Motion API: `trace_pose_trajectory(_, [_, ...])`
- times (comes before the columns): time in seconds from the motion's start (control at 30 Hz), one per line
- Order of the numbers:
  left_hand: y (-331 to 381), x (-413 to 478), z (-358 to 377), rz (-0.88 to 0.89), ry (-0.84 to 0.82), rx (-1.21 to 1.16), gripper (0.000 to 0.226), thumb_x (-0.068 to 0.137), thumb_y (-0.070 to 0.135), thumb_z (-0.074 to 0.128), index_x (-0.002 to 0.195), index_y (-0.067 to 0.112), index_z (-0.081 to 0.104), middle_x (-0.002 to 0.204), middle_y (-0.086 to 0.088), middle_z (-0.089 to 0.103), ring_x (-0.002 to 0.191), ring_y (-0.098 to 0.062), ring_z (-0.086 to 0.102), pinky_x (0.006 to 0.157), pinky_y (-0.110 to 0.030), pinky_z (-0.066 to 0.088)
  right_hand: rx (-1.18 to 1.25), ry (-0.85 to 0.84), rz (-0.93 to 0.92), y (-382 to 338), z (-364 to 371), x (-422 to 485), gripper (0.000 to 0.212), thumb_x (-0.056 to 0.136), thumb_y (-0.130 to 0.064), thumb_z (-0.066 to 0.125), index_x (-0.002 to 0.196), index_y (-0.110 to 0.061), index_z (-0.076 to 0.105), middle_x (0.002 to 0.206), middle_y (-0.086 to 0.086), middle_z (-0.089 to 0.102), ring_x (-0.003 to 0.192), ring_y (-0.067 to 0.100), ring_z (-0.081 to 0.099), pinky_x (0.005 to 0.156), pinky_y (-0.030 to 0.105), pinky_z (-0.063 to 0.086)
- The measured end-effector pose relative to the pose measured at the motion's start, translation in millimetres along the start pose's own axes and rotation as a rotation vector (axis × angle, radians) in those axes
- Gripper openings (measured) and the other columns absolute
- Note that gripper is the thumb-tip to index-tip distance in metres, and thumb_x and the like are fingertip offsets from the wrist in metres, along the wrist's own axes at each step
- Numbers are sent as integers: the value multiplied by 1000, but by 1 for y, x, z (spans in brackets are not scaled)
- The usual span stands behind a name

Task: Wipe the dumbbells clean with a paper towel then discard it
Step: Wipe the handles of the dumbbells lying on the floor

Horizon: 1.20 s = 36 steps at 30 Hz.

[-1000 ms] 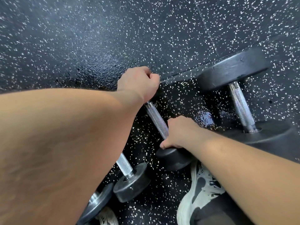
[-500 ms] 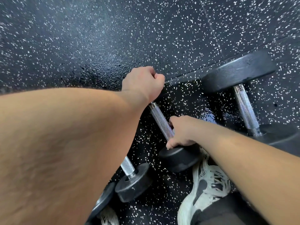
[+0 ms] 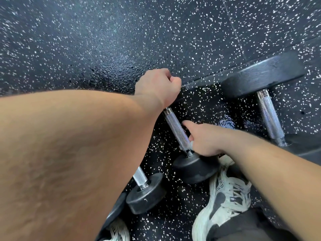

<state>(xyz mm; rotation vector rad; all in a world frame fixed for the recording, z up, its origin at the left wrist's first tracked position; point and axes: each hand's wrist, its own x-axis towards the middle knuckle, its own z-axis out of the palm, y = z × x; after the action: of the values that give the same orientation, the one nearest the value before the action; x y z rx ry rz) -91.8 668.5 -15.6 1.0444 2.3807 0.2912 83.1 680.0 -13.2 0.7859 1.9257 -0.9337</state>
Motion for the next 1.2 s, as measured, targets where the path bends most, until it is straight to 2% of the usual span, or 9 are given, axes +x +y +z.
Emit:
trace_pose_trajectory(0.13, [3, 0, 0, -8, -1, 7, 24, 87, 41, 44, 75, 25, 56, 72, 7, 57, 78, -27, 58, 67, -32, 43, 34, -85, -23, 1, 0, 10, 43, 97, -22, 50, 138, -20, 37, 109, 5, 63, 95, 27, 61, 92, 44, 51])
trace_pose_trajectory(0.33, [3, 1, 0, -12, -5, 7, 22, 86, 42, 44, 83, 28, 60, 74, 7, 59, 79, -26, 60, 70, -32, 47, 316, -193, 0, 3, -4, 21, 44, 89, -19, 69, 129, -21, 50, 106, 4, 69, 100, 24, 66, 92, 44, 56])
trace_pose_trajectory(0.47, [3, 2, -1, -14, -1, 1, 23, 87, 41, 44, 87, 28, 63, 76, 7, 60, 80, -25, 59, 69, -32, 45, 381, -249, -6, 2, -5, 25, 42, 89, -15, 67, 128, -18, 52, 105, 3, 73, 103, 25, 70, 93, 46, 58])
trace_pose_trajectory(0.57, [3, 0, 0, -15, 1, -4, 25, 87, 42, 45, 89, 28, 65, 76, 8, 60, 79, -24, 59, 67, -31, 42, 191, -210, -46, -4, -8, 20, 39, 95, -21, 63, 131, -12, 52, 118, 8, 67, 111, 29, 63, 99, 43, 51])
trace_pose_trajectory(0.67, [2, 0, 0, -10, 12, -8, 26, 87, 42, 44, 91, 29, 66, 80, 7, 62, 81, -25, 59, 68, -32, 44, -84, -172, -33, -10, -12, 14, 38, 101, -20, 47, 137, -10, 42, 131, 14, 59, 110, 31, 58, 101, 42, 46])
trace_pose_trajectory(0.83, [3, 0, -1, -22, 9, -5, 25, 88, 41, 44, 89, 27, 65, 78, 7, 61, 80, -25, 59, 67, -31, 43, -226, -141, -66, -13, -22, -2, 26, 98, -14, 44, 123, -10, 49, 120, 10, 63, 100, 29, 60, 78, 32, 46])
trace_pose_trajectory(1.0, [5, 0, -1, -17, 5, 3, 22, 88, 39, 44, 79, 24, 58, 71, 7, 56, 77, -27, 57, 67, -32, 42, 127, -58, -65, 7, -21, -11, 67, 83, -19, 74, 143, -28, 45, 100, -7, 68, 80, 11, 59, 75, 27, 49])
trace_pose_trajectory(1.13, [7, 1, 0, -10, 9, 2, 24, 87, 38, 43, 81, 23, 60, 73, 6, 56, 78, -27, 57, 66, -32, 40, 53, -7, -51, 5, -12, -9, 74, 73, -48, 82, 136, -28, 49, 89, -13, 57, 79, 11, 55, 72, 31, 45])
trace_pose_trajectory(1.2, [7, 1, 0, -9, 7, -5, 25, 86, 38, 43, 84, 23, 63, 74, 6, 58, 79, -26, 58, 66, -31, 42, -27, 31, -23, -1, -5, -7, 78, 69, -58, 82, 130, -23, 49, 97, -8, 57, 90, 20, 58, 78, 35, 49])
